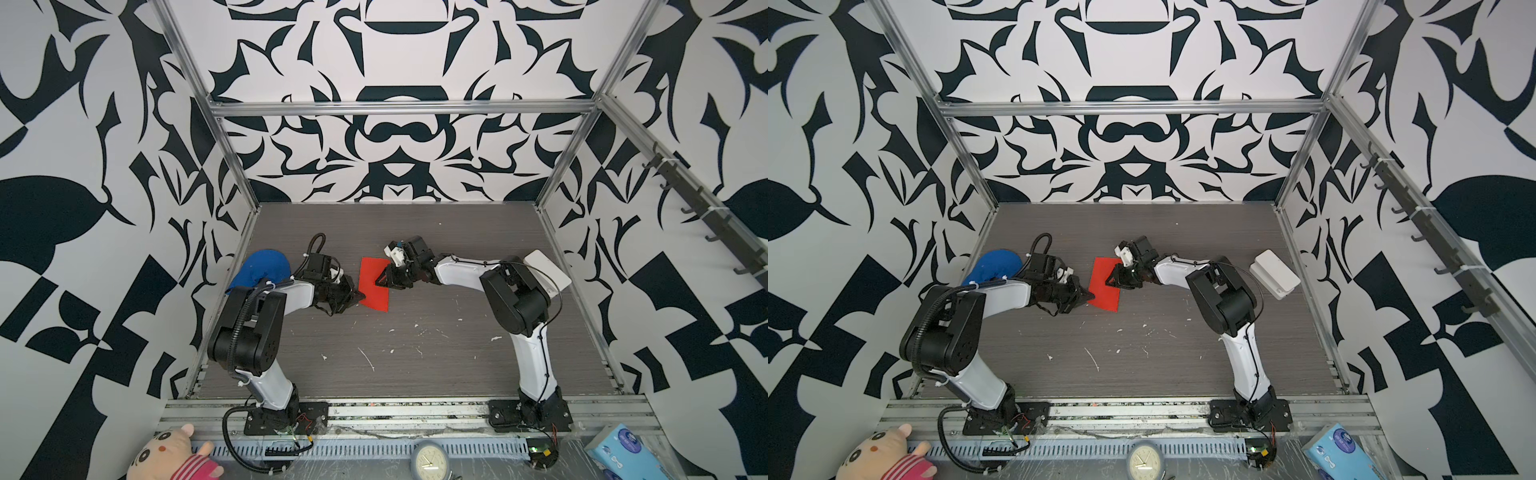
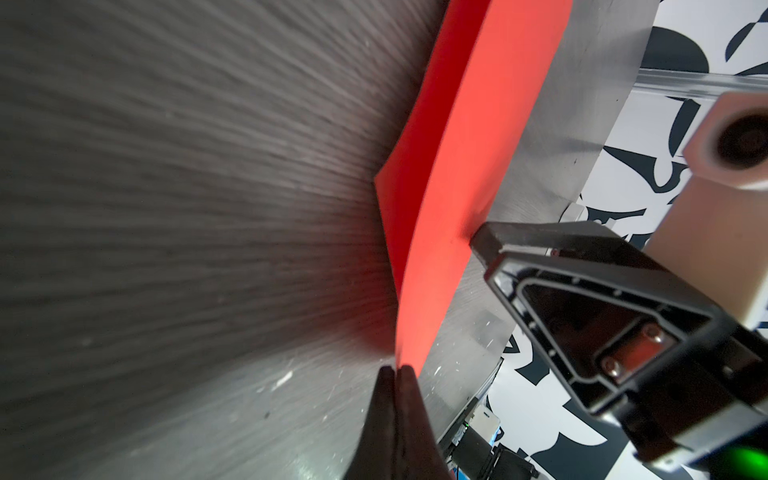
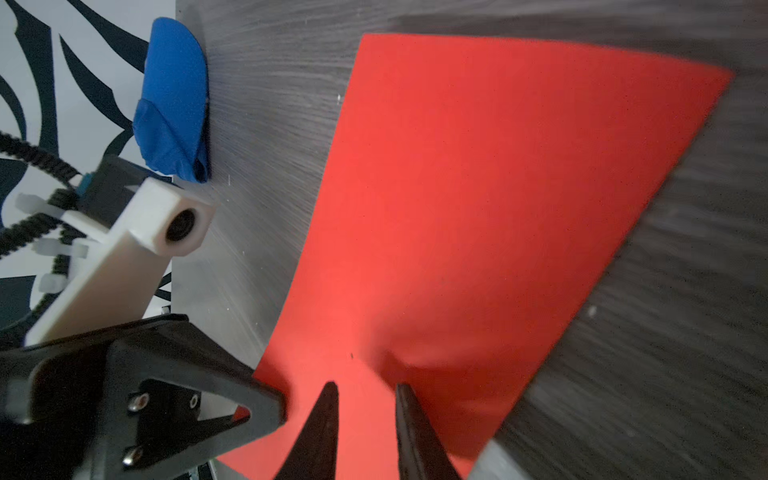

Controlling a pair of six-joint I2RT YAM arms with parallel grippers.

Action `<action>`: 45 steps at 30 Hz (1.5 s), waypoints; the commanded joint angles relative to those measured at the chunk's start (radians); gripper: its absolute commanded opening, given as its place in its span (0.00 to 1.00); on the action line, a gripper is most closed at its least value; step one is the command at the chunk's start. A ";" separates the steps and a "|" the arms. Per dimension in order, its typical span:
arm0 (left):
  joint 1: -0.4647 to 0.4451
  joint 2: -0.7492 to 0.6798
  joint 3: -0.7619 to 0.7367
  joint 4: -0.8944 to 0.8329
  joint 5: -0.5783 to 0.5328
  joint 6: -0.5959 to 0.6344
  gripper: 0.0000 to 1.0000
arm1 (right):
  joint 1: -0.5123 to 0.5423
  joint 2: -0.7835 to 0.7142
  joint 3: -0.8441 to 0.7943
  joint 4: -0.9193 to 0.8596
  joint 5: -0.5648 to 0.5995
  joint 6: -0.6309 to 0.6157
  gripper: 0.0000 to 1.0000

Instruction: Fold a paper plane with a square sheet of paper (pick it up from the middle)

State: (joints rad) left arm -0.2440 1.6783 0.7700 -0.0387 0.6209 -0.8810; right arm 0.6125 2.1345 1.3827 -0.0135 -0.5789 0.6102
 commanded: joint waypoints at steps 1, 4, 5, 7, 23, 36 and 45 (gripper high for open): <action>-0.008 -0.007 0.010 -0.026 0.001 0.014 0.00 | -0.005 -0.010 0.022 -0.038 0.031 -0.038 0.28; -0.016 0.003 0.018 0.000 0.020 0.002 0.00 | -0.006 0.001 0.022 -0.049 0.036 -0.042 0.28; -0.018 0.004 0.020 0.015 0.028 -0.007 0.00 | -0.006 0.004 0.021 -0.050 0.037 -0.043 0.27; -0.020 0.009 0.020 0.054 0.048 -0.032 0.03 | -0.006 0.011 0.018 -0.052 0.036 -0.042 0.27; -0.063 0.111 0.126 0.123 0.030 -0.147 0.16 | -0.005 0.015 0.001 -0.082 0.044 -0.055 0.27; -0.080 0.148 0.145 0.086 0.018 -0.145 0.23 | -0.006 0.002 -0.008 -0.083 0.036 -0.055 0.27; -0.083 0.158 0.146 0.106 0.002 -0.157 0.37 | -0.006 -0.006 -0.011 -0.082 0.021 -0.051 0.29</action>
State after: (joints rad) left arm -0.3222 1.8233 0.9009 0.0666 0.6350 -1.0298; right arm 0.6079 2.1494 1.3827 -0.0551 -0.5587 0.5716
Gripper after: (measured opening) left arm 0.366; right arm 0.286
